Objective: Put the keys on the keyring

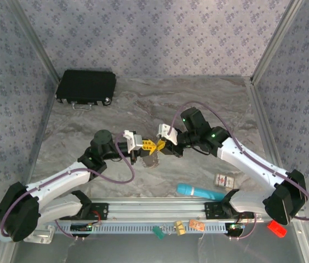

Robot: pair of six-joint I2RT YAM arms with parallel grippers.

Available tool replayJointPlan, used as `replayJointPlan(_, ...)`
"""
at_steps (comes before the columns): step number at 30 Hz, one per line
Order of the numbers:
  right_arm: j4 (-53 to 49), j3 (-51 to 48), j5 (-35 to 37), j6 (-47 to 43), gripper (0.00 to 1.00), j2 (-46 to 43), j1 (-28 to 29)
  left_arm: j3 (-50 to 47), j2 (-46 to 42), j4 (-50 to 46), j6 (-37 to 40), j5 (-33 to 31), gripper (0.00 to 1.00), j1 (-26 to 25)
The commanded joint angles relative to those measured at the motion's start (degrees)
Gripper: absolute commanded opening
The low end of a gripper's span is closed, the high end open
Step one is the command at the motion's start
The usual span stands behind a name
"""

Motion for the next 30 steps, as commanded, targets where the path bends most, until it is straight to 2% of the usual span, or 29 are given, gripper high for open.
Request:
replayJointPlan(1, 1.43, -0.67, -0.75, 0.75, 0.20, -2.06, -1.10, 1.79, -0.64, 6.89, -1.24, 2.93, 0.00, -0.66)
replayJointPlan(8, 3.05, -2.95, -1.66, 1.20, 0.24, -5.84, -1.69, 1.06, -0.21, 6.83, -0.79, 2.05, 0.00, -0.61)
replayJointPlan(16, 3.05, -2.74, -3.45, 1.12, 0.28, -6.36, -1.31, 0.87, 0.50, 7.07, -0.81, 1.51, 0.00, -0.66)
replayJointPlan(30, 5.49, -2.11, -3.65, 1.65, 0.25, -5.32, -0.48, 0.78, 0.77, 7.06, -0.89, 1.61, 0.00, -0.72)
